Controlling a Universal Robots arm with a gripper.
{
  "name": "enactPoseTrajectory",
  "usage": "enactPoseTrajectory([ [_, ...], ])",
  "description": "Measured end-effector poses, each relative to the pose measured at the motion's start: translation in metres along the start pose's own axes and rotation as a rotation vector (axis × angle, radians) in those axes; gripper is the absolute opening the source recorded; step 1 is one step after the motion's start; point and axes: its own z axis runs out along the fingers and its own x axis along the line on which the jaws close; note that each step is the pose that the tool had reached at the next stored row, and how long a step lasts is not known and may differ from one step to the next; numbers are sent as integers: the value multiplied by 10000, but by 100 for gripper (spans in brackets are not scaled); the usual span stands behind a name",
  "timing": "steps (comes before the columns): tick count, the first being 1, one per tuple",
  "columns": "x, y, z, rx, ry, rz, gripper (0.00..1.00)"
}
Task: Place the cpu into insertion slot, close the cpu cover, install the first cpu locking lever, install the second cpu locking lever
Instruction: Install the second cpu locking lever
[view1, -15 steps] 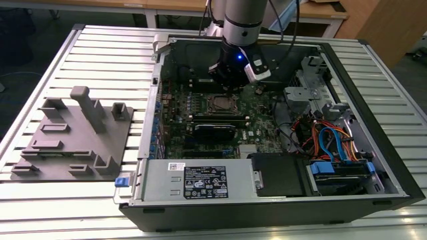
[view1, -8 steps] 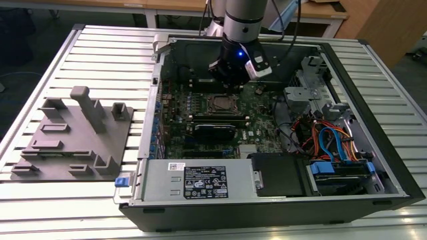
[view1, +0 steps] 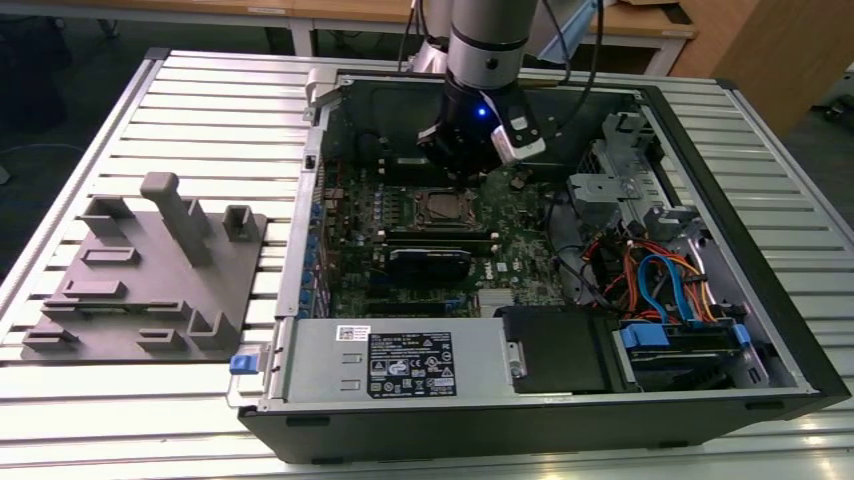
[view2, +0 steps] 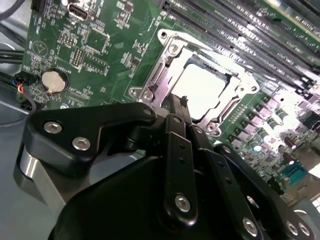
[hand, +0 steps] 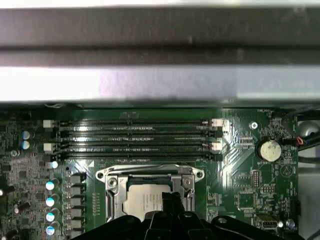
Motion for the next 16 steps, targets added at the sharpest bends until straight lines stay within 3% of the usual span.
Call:
enactPoseTrajectory([
  [16,-2,-65,-1,0,0,0,10],
])
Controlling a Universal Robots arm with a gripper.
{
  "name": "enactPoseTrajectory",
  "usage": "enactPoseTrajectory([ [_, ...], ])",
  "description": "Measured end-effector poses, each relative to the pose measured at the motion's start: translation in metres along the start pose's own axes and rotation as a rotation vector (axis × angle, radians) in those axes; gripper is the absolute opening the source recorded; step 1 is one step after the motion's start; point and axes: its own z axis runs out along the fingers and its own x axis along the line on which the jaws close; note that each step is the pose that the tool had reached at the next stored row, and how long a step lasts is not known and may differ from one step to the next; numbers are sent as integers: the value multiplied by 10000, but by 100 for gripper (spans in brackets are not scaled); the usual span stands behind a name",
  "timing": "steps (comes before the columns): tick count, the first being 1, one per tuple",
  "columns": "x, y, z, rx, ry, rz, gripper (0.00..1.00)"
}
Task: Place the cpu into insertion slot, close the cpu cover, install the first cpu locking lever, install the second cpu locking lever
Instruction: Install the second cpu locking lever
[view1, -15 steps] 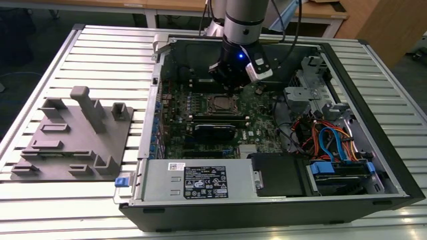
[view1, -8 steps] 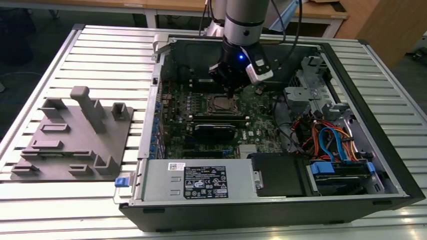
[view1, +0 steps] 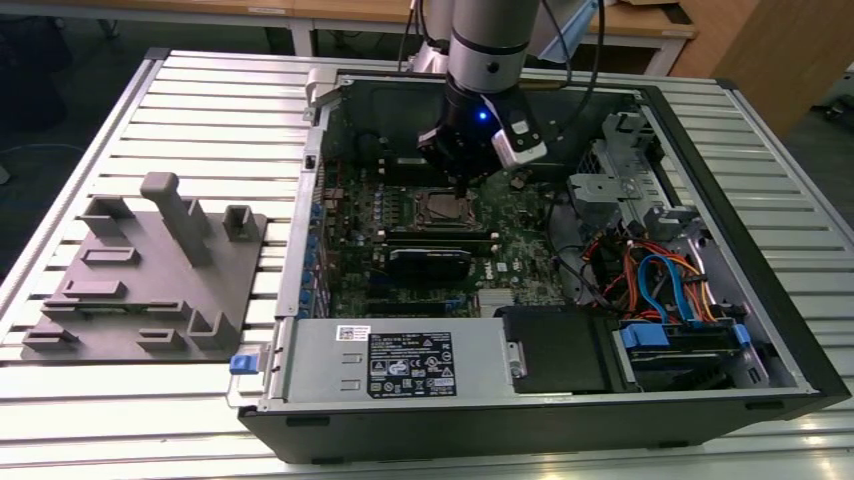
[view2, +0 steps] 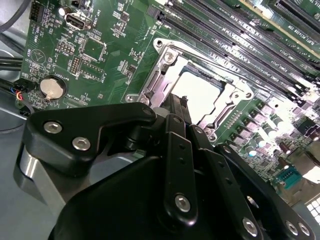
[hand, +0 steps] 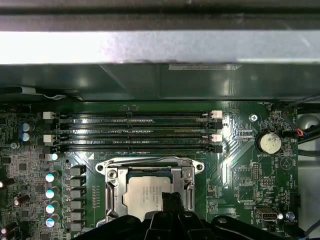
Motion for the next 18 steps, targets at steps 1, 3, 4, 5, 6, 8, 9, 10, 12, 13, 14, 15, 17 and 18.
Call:
enactPoseTrajectory([
  [1,0,0,0,0,0,0,10],
  [3,0,0,0,0,0,0,10],
  [4,0,0,0,0,0,0,10],
  [5,0,0,0,0,0,0,10],
  [6,0,-1,0,0,0,0,10],
  [8,0,-1,0,0,0,0,10],
  [9,0,-5,0,1,-2,-1,10],
  [10,-1,-10,0,1,-2,-2,10],
  [12,0,-13,-9,3,-2,0,10],
  [13,-1,-13,-29,2,-5,0,10],
  [14,-1,-12,-49,0,-6,0,10],
  [15,-1,-12,-63,1,-6,0,10],
  [17,-1,-12,-65,-3,-7,-1,10],
  [18,-1,-13,-65,-2,-8,0,10],
])
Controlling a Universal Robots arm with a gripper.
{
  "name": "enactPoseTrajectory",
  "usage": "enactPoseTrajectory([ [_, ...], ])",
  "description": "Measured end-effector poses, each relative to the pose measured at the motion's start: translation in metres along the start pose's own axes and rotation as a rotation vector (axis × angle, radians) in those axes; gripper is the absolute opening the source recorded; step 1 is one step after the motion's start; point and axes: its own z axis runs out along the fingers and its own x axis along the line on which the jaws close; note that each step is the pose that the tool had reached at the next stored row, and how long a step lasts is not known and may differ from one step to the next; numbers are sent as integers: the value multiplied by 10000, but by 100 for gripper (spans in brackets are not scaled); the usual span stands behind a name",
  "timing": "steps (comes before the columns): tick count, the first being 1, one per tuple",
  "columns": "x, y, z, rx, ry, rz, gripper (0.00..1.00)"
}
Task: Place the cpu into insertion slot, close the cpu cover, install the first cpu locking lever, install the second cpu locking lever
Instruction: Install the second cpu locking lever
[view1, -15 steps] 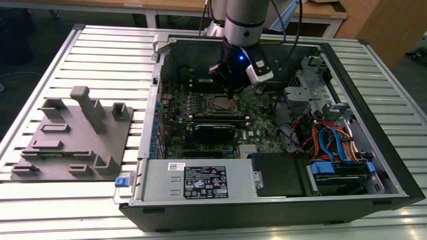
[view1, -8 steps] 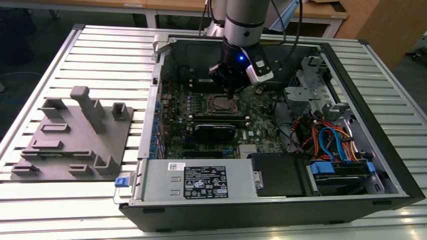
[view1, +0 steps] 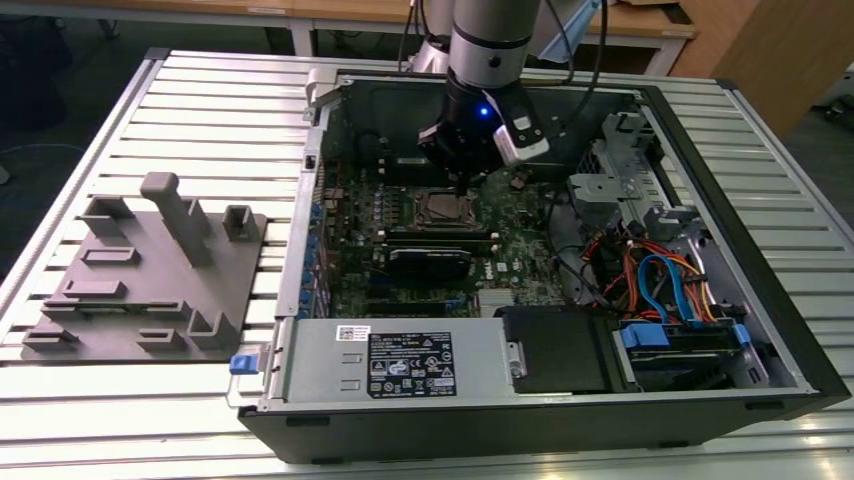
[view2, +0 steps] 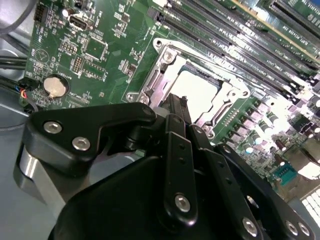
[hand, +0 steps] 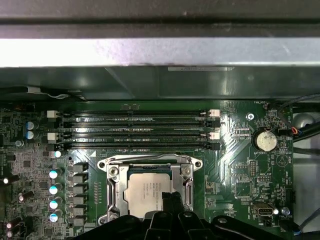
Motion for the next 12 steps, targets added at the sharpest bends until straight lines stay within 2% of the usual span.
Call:
enactPoseTrajectory([
  [12,0,-8,-1,13,0,0,10],
])
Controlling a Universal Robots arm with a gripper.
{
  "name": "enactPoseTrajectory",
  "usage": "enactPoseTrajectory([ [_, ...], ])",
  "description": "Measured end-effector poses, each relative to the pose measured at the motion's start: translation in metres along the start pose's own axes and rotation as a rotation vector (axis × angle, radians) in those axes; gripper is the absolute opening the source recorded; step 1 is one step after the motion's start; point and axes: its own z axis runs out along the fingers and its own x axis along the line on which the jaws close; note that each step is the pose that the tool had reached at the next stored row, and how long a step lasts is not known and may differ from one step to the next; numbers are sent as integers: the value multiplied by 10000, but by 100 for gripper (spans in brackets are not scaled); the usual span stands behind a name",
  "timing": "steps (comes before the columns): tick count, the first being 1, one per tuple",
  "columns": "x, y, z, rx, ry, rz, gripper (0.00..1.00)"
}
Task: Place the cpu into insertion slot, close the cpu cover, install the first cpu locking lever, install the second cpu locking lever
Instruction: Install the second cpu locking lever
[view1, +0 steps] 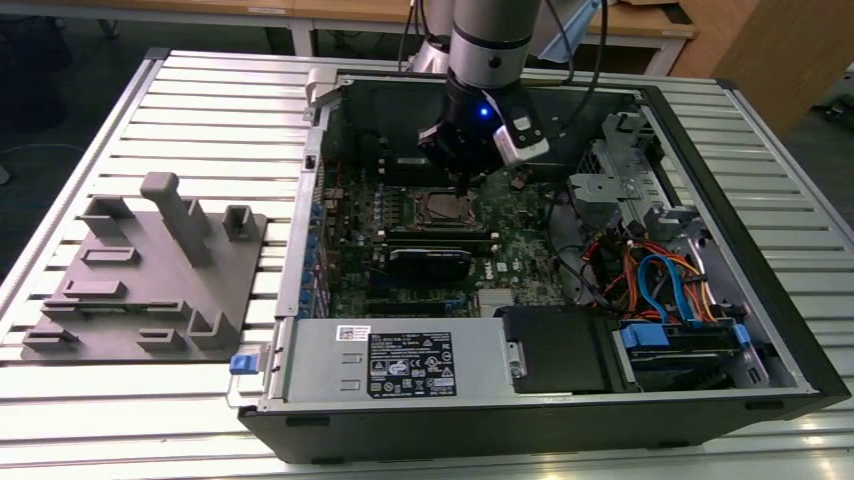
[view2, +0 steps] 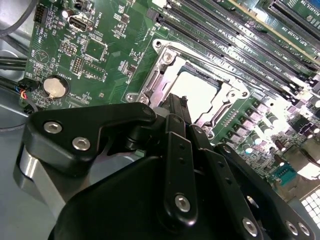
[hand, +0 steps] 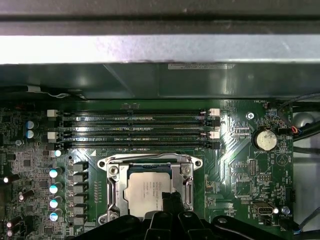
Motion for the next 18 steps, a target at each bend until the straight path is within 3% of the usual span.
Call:
enactPoseTrajectory([
  [9,-3,-118,4,165,-4,-1,10],
  [13,-5,-184,3,176,-4,-2,10],
  [14,-5,-199,3,137,-4,-1,10],
  [17,-6,-217,3,-318,9,2,10],
  [18,-5,-218,2,-356,11,2,10],
])
